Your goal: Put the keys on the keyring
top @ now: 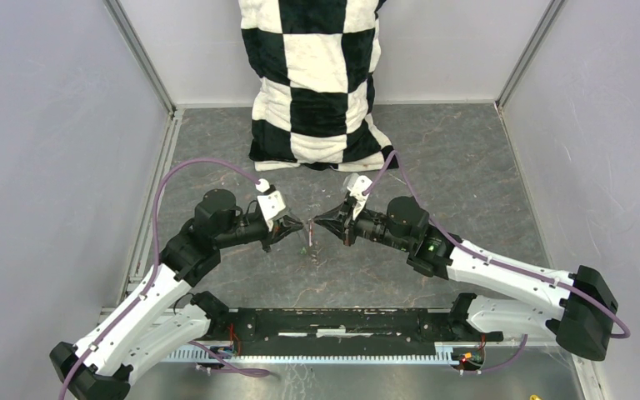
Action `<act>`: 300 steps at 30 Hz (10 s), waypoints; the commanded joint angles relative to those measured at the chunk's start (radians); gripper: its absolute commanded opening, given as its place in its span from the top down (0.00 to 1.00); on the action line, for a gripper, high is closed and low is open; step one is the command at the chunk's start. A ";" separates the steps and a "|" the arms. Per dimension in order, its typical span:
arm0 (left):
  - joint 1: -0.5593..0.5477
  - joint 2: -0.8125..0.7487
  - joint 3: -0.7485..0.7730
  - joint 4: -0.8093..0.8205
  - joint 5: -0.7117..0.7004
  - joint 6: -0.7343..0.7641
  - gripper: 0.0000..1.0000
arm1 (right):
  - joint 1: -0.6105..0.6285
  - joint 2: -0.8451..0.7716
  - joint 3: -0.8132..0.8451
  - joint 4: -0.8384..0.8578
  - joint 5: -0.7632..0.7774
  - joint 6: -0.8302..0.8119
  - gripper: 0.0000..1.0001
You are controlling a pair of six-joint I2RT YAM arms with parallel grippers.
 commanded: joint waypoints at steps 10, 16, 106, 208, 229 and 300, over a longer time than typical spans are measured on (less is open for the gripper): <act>-0.001 -0.057 0.010 0.140 -0.010 -0.040 0.98 | 0.003 -0.032 -0.018 0.005 0.022 -0.010 1.00; -0.001 -0.069 -0.003 0.146 0.012 -0.034 0.98 | 0.003 -0.044 -0.018 -0.003 0.031 -0.018 1.00; -0.001 -0.148 -0.054 0.043 -0.058 -0.029 0.98 | -0.219 0.351 -0.257 0.373 -0.203 -0.012 1.00; -0.002 -0.112 -0.155 0.110 -0.039 -0.050 0.98 | 0.001 0.093 -0.093 0.318 -0.233 -0.044 1.00; -0.001 -0.111 -0.142 0.100 -0.096 -0.058 0.98 | 0.029 0.081 -0.120 0.326 -0.152 -0.050 1.00; -0.001 -0.098 -0.096 0.094 -0.086 -0.045 0.98 | 0.003 0.146 -0.429 0.102 0.358 0.073 0.92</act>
